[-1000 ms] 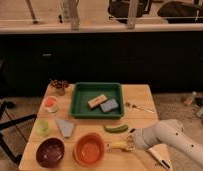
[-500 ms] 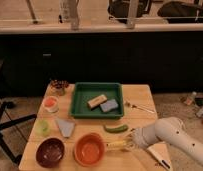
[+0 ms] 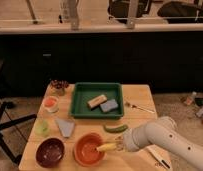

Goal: Place banana in purple bowl

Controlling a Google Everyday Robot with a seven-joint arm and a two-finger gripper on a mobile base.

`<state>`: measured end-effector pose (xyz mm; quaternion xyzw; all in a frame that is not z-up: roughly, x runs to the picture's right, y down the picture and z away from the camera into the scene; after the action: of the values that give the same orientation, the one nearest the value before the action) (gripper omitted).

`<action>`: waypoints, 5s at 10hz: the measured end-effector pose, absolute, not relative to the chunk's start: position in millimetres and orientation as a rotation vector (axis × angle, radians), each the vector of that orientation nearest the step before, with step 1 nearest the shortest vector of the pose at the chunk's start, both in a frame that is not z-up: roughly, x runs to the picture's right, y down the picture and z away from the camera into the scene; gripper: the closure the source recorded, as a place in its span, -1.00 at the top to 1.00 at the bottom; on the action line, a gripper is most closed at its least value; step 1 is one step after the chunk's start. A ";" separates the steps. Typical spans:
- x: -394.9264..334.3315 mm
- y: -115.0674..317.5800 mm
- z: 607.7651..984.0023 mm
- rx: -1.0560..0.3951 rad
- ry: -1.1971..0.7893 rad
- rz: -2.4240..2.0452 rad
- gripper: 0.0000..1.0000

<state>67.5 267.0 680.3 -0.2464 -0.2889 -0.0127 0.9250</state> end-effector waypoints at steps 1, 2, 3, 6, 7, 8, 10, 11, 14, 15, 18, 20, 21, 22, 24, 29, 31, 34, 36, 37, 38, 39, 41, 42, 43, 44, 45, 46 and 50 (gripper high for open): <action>52.9 267.6 676.9 -0.517 -0.587 -0.018 -1.00; 36.7 268.4 673.0 -0.531 -0.592 -0.022 -1.00; 28.1 268.6 670.8 -0.537 -0.595 -0.025 -1.00; 27.8 268.9 670.4 -0.538 -0.594 -0.023 -1.00; 26.7 268.8 670.4 -0.538 -0.595 -0.025 -1.00; 27.2 268.8 670.4 -0.538 -0.595 -0.024 -1.00; 26.6 268.6 670.8 -0.538 -0.597 -0.022 -1.00; 25.8 268.0 672.6 -0.532 -0.606 -0.010 -1.00; 9.0 248.4 697.1 -0.521 -0.649 0.022 -1.00; 1.4 238.7 706.8 -0.517 -0.667 0.034 -1.00; -33.3 227.2 717.8 -0.526 -0.736 0.004 -1.00; -63.4 227.9 717.5 -0.553 -0.774 -0.064 -1.00; -78.0 229.6 716.6 -0.571 -0.785 -0.104 -1.00; -95.9 231.0 716.1 -0.591 -0.798 -0.150 -1.00; -129.7 232.1 718.8 -0.631 -0.819 -0.232 -1.00; -190.0 230.6 719.4 -0.704 -0.867 -0.404 -1.00; -204.1 237.1 715.0 -0.730 -0.893 -0.457 -1.00; -217.5 250.1 709.6 -0.769 -0.934 -0.511 -1.00; -219.8 256.7 707.2 -0.783 -0.947 -0.525 -1.00; -224.0 266.5 703.9 -0.801 -0.962 -0.544 -1.00; -228.5 271.0 701.5 -0.811 -0.971 -0.560 -1.00; -230.8 272.3 700.6 -0.814 -0.976 -0.568 -1.00; -229.0 271.6 701.2 -0.814 -0.974 -0.564 -0.88; -228.7 271.6 701.4 -0.814 -0.974 -0.564 -0.73; -229.4 271.8 701.1 -0.814 -0.975 -0.565 -0.49; -229.9 272.1 700.9 -0.815 -0.975 -0.567 -0.29; -230.3 272.3 700.8 -0.815 -0.975 -0.567 -0.13; -230.3 272.3 700.8 -0.815 -0.975 -0.567 0.08; -230.2 272.3 700.9 -0.815 -0.976 -0.567 0.60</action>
<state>-230.2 272.3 700.9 -0.3754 -0.4493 -0.2610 0.7675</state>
